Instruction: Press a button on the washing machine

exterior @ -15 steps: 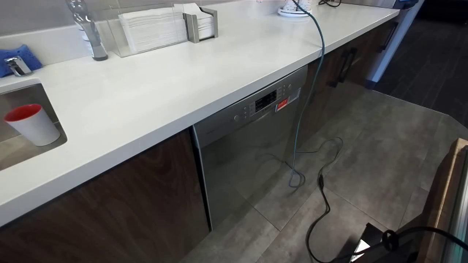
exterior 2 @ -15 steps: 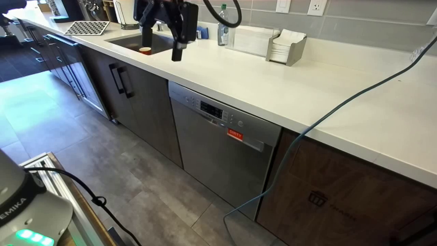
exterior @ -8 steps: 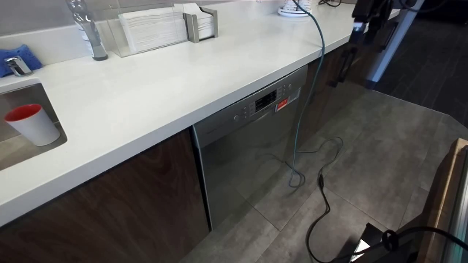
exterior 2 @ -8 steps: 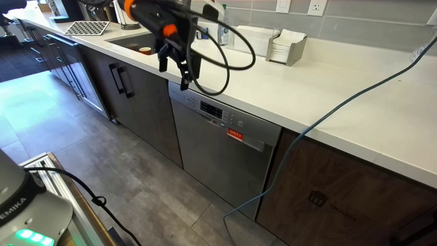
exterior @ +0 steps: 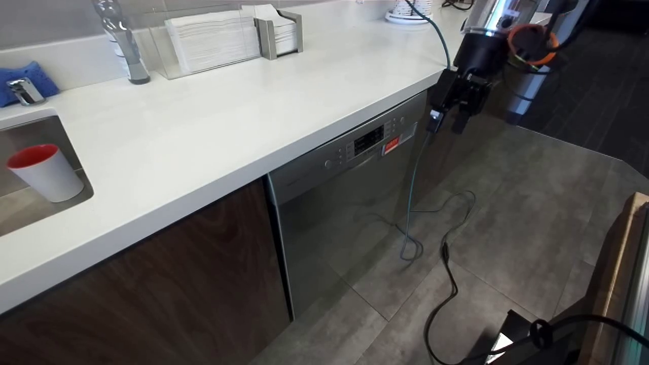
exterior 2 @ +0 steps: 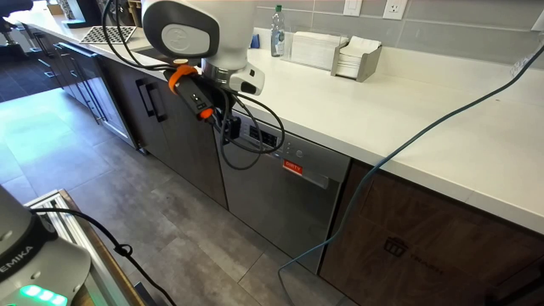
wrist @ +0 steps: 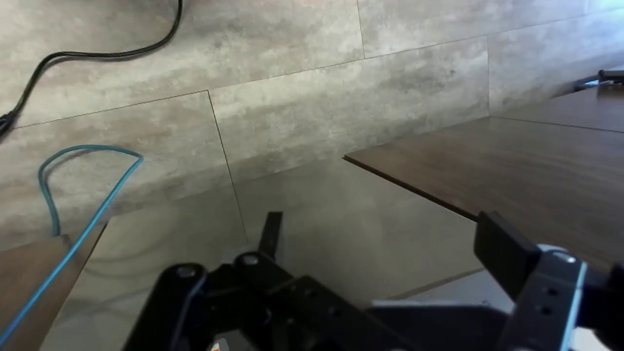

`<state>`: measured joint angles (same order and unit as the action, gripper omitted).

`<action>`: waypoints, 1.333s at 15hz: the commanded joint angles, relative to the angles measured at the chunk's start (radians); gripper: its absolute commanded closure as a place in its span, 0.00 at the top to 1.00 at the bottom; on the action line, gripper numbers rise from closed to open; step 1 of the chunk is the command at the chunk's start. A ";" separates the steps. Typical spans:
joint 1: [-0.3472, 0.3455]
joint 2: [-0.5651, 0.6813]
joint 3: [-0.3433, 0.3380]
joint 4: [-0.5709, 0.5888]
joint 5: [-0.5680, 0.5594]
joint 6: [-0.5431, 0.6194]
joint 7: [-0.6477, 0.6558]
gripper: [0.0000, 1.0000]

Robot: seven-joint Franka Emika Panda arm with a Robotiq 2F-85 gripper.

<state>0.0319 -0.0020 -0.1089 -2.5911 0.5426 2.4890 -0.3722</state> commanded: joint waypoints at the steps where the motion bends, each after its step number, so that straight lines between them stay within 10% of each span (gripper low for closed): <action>1: -0.027 0.015 0.034 0.003 0.002 0.009 -0.007 1.00; 13: -0.029 0.023 0.037 0.008 0.002 0.014 -0.016 1.00; 20: -0.041 0.198 0.126 0.045 0.261 0.039 -0.100 1.00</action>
<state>0.0154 0.1155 -0.0370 -2.5811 0.6728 2.5085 -0.4035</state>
